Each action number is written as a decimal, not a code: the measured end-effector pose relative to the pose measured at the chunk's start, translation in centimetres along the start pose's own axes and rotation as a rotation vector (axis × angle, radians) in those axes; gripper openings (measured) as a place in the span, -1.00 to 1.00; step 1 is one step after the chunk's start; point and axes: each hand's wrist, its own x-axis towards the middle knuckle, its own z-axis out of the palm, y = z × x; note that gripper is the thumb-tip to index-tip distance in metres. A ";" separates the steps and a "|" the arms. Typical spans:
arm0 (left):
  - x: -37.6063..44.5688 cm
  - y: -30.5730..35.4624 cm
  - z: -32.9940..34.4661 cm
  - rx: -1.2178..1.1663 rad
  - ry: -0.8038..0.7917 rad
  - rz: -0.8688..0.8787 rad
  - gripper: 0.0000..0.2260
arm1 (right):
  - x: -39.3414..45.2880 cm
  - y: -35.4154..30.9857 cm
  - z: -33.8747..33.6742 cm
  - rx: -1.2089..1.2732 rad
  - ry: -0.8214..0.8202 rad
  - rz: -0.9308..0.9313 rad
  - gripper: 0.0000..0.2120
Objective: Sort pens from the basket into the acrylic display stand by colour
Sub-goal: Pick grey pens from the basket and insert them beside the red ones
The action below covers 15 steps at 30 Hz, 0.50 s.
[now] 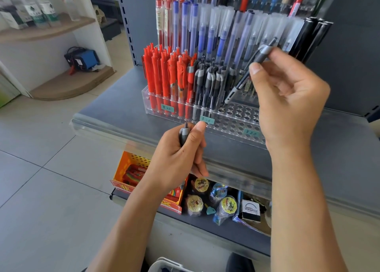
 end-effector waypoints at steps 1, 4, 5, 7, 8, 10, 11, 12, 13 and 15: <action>0.0 0.0 0.0 0.002 0.001 0.002 -0.57 | 0.0 0.0 0.1 -0.002 -0.004 -0.003 -0.73; 0.0 0.0 0.0 0.006 0.005 0.002 -0.56 | -0.1 0.4 0.1 -0.020 -0.005 0.000 -0.72; 0.0 0.0 0.0 0.010 0.007 0.003 -0.56 | -0.1 0.6 0.2 -0.031 -0.008 -0.001 -0.71; 0.0 -0.1 0.0 0.012 0.011 0.008 -0.56 | -0.1 0.8 0.3 -0.063 -0.025 -0.007 -0.69; 0.0 -0.1 0.1 0.011 0.014 0.011 -0.57 | -0.2 0.9 0.4 -0.079 -0.033 -0.007 -0.69; 0.1 -0.1 0.1 0.012 0.019 0.012 -0.58 | -0.2 1.0 0.6 -0.100 -0.045 0.001 -0.68; 0.1 -0.1 0.1 0.012 0.019 0.011 -0.58 | -0.2 1.1 0.6 -0.105 -0.049 0.005 -0.67; 0.1 -0.2 0.1 0.013 0.019 0.011 -0.58 | -0.2 1.1 0.7 -0.109 -0.054 0.008 -0.67; 0.1 -0.2 0.1 0.014 0.019 0.012 -0.58 | -0.3 1.2 0.7 -0.112 -0.058 0.009 -0.66; 0.1 -0.2 0.1 0.018 0.019 0.017 -0.57 | -0.2 1.2 0.8 -0.124 -0.066 0.007 -0.66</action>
